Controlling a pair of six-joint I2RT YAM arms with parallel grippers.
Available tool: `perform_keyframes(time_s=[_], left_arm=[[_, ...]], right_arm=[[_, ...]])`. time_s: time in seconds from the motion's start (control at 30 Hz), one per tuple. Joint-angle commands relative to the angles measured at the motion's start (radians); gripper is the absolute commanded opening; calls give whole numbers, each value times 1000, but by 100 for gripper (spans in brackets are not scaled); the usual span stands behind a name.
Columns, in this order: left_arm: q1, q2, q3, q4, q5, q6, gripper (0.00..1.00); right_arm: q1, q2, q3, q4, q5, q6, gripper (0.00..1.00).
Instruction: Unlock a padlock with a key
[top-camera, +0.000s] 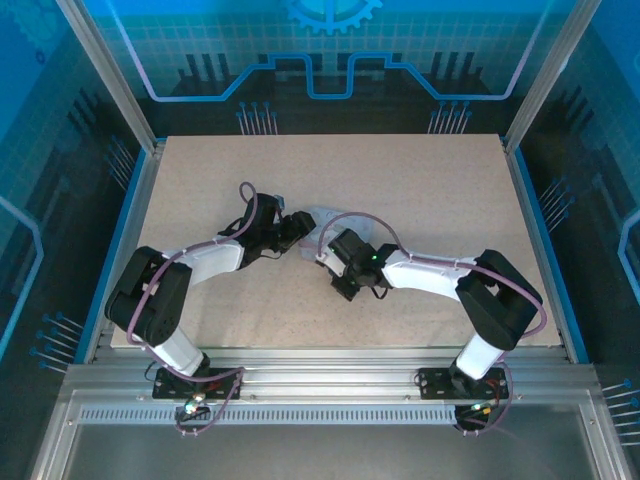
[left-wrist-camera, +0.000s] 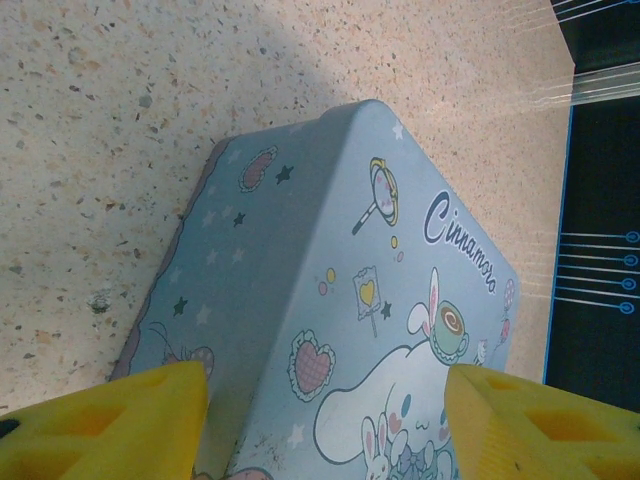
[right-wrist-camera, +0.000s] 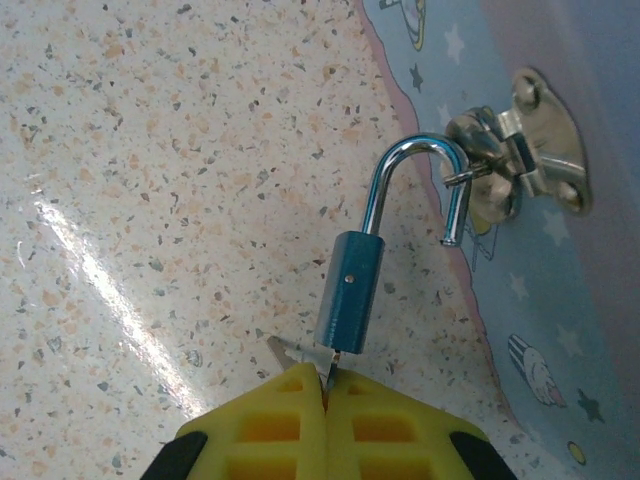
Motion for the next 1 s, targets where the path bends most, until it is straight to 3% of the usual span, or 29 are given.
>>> perform_keyframes(time_s=[0.0,0.97], left_arm=[[9,13,28,-1,28,20,65],[7,17,28,-4,42,16,65]], right_arm=[[15,-15,-4,15,23,-41,0],[32,41,90,-45,84,-180,0]])
